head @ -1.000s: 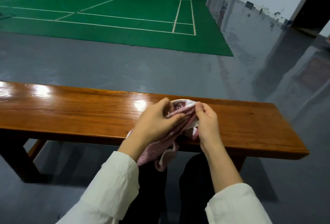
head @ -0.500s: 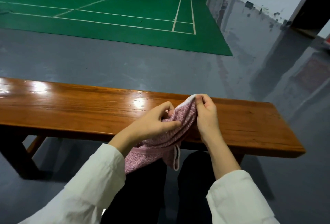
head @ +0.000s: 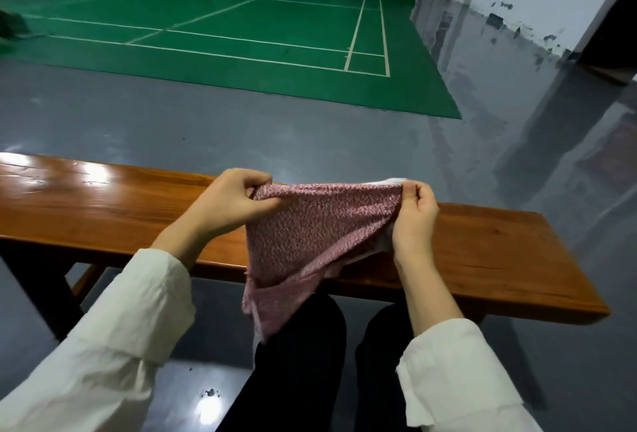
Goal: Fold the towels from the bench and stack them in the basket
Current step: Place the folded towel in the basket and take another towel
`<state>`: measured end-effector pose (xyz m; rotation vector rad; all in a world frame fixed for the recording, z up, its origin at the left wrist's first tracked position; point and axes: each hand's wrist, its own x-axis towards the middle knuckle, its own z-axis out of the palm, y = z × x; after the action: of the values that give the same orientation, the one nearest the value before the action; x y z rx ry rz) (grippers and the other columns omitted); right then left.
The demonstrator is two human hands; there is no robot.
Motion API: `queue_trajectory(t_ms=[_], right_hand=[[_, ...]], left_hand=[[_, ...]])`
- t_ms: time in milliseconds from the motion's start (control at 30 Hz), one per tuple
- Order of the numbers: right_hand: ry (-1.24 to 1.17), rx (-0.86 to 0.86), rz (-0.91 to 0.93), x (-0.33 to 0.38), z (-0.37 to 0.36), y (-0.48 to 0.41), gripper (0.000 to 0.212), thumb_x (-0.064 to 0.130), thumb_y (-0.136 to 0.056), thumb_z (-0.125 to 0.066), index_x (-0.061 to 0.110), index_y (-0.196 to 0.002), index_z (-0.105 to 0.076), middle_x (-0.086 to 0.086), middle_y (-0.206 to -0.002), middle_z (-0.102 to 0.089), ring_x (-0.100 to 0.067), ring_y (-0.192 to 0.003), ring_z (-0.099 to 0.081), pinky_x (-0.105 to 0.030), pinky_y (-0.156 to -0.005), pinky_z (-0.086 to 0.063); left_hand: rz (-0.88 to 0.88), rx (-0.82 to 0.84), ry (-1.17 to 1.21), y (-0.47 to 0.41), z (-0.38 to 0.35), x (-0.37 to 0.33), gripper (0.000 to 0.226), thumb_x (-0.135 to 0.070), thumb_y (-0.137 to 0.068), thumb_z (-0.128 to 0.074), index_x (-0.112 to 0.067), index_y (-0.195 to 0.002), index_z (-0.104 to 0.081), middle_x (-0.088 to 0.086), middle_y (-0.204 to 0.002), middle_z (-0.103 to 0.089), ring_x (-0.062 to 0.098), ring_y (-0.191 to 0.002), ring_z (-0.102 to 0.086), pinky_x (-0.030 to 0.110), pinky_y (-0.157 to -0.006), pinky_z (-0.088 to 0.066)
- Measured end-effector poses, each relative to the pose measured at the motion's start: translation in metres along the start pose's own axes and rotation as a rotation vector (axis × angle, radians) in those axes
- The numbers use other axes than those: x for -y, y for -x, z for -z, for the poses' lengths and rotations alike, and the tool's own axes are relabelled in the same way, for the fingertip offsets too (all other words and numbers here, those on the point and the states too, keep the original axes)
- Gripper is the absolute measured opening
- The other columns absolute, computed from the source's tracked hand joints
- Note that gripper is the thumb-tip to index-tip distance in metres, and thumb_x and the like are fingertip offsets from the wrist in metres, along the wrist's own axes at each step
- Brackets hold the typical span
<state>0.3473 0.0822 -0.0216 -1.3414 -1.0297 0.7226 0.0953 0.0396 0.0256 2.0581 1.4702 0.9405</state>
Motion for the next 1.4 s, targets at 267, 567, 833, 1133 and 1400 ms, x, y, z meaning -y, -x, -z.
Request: queue_trajectory(t_ms=[267,567,833,1133,1400], right_hand=[[-0.172,-0.039,-0.046,0.01,-0.003,-0.019,0.029,0.02,-0.103,-0.039,0.021,-0.076,-0.051,0.004,-0.077,-0.056,-0.007,-0.072,-0.049,-0.029,-0.075,-0.041],[-0.158,0.012,-0.06,-0.015,0.007,-0.008,0.028,0.017,-0.102,-0.04,0.021,-0.077,-0.052,0.004,-0.077,-0.054,-0.004,-0.07,-0.047,-0.02,-0.065,-0.039],[-0.19,-0.058,-0.085,-0.024,0.021,-0.017,0.026,0.019,-0.102,-0.041,0.02,-0.079,-0.054,0.002,-0.083,-0.058,-0.008,-0.078,-0.051,-0.026,-0.074,-0.041],[-0.088,-0.059,-0.061,-0.036,0.023,-0.011,0.015,0.017,-0.101,-0.043,0.011,-0.095,-0.055,0.002,-0.086,-0.055,-0.013,-0.088,-0.048,-0.027,-0.081,-0.039],[-0.095,-0.097,-0.096,-0.043,0.026,-0.006,0.017,0.018,-0.102,-0.04,0.013,-0.098,-0.055,-0.005,-0.095,-0.057,-0.013,-0.088,-0.05,-0.02,-0.071,-0.04]], left_hand=[[0.047,0.162,0.273,0.016,0.005,0.002,0.017,-0.033,-0.084,-0.061,-0.021,-0.073,-0.066,-0.012,-0.07,-0.06,-0.002,-0.068,-0.052,0.015,-0.062,-0.041],[-0.008,0.206,0.09,0.026,-0.027,-0.001,0.015,-0.026,-0.063,-0.055,-0.027,-0.051,-0.045,-0.008,-0.06,-0.045,0.004,-0.056,-0.043,0.024,-0.054,-0.033],[-0.035,0.363,-0.516,0.02,-0.006,0.016,0.059,-0.076,-0.071,-0.029,-0.022,-0.075,-0.053,-0.007,-0.065,-0.055,0.011,-0.061,-0.05,0.033,-0.062,-0.039],[-0.004,0.51,-1.197,0.013,0.013,0.035,0.045,-0.011,-0.096,-0.042,-0.038,-0.131,-0.049,-0.015,-0.136,-0.053,0.009,-0.125,-0.048,0.029,-0.085,-0.038],[-0.391,0.126,-1.122,0.019,0.025,0.048,0.006,-0.029,-0.078,-0.066,-0.024,-0.075,-0.069,-0.003,-0.08,-0.07,0.024,-0.083,-0.065,0.032,-0.067,-0.044]])
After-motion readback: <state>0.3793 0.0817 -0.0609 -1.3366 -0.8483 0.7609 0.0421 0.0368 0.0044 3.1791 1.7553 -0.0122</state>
